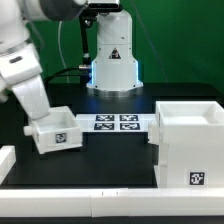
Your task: Assemble drawer
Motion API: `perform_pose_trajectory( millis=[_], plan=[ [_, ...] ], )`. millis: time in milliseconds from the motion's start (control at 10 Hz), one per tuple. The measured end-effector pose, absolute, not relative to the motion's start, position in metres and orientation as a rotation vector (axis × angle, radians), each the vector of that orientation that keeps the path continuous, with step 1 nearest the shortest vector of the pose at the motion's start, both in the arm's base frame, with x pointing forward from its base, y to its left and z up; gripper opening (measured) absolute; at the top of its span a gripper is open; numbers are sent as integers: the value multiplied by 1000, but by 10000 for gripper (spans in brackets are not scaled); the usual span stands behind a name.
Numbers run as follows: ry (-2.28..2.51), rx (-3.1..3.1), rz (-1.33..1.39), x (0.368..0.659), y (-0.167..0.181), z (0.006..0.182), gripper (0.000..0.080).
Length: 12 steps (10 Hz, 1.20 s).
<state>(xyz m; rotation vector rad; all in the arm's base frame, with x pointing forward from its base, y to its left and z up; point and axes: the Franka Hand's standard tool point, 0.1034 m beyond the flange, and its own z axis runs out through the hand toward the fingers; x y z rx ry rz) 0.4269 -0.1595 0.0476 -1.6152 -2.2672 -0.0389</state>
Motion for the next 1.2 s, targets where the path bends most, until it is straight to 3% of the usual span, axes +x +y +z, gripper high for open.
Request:
perform_pose_trajectory(
  millis=[200, 700, 1200],
  plan=[
    [-2294, -1627, -35, 443, -155, 52, 39],
    [-2151, -1768, -80, 441, -153, 52, 39],
    [-1915, -2043, -50, 529, -86, 66, 39]
  ],
)
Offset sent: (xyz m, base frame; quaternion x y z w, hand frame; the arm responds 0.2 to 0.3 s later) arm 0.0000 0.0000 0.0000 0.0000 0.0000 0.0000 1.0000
